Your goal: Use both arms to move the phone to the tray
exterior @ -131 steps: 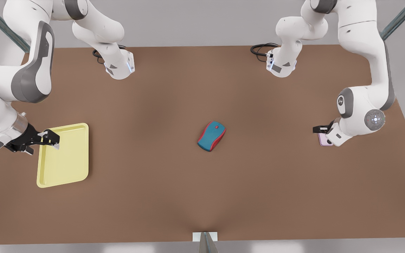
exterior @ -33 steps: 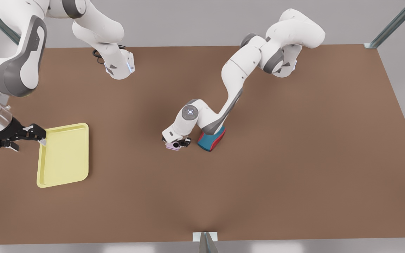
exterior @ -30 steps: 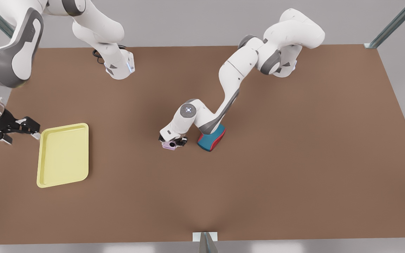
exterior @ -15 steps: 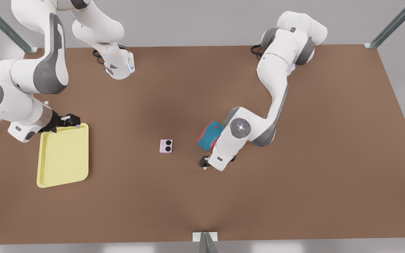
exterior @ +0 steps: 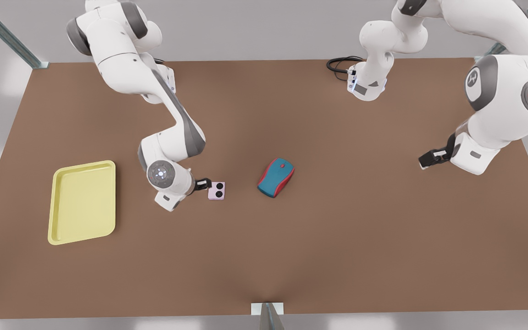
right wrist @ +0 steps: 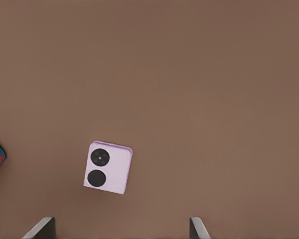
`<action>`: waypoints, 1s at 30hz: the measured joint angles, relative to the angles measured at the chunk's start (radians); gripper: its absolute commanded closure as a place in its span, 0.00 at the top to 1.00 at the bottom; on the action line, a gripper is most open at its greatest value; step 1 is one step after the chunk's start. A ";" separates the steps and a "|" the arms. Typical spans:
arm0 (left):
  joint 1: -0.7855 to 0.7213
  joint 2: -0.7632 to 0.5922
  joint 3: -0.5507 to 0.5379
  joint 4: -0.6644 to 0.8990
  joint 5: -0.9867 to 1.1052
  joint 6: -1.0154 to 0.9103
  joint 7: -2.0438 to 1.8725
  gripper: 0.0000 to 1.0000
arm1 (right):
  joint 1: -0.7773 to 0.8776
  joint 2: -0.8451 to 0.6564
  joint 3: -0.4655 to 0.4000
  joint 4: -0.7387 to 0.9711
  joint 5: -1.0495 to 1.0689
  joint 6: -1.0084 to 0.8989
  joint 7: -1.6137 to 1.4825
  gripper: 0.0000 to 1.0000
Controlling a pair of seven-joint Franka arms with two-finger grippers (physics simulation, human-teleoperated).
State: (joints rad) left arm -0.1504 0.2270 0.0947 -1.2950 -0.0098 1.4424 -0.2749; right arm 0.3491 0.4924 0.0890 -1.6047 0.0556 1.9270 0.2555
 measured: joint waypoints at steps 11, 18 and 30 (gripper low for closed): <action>-0.008 0.026 0.021 0.007 -0.021 -0.035 0.166 1.00 | 0.079 0.128 -0.002 -0.157 -0.006 0.299 0.275 1.00; -0.003 0.064 0.083 0.006 -0.040 -0.034 0.230 1.00 | 0.102 0.178 -0.002 -0.148 -0.017 0.392 0.394 1.00; -0.004 0.113 0.102 0.032 -0.071 0.013 0.309 1.00 | 0.111 0.099 0.000 -0.282 -0.022 0.426 0.500 1.00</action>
State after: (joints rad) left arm -0.1549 0.3401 0.1963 -1.2632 -0.0806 1.4553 0.0342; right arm 0.4596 0.5912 0.0889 -1.8865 0.0340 2.3530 0.7559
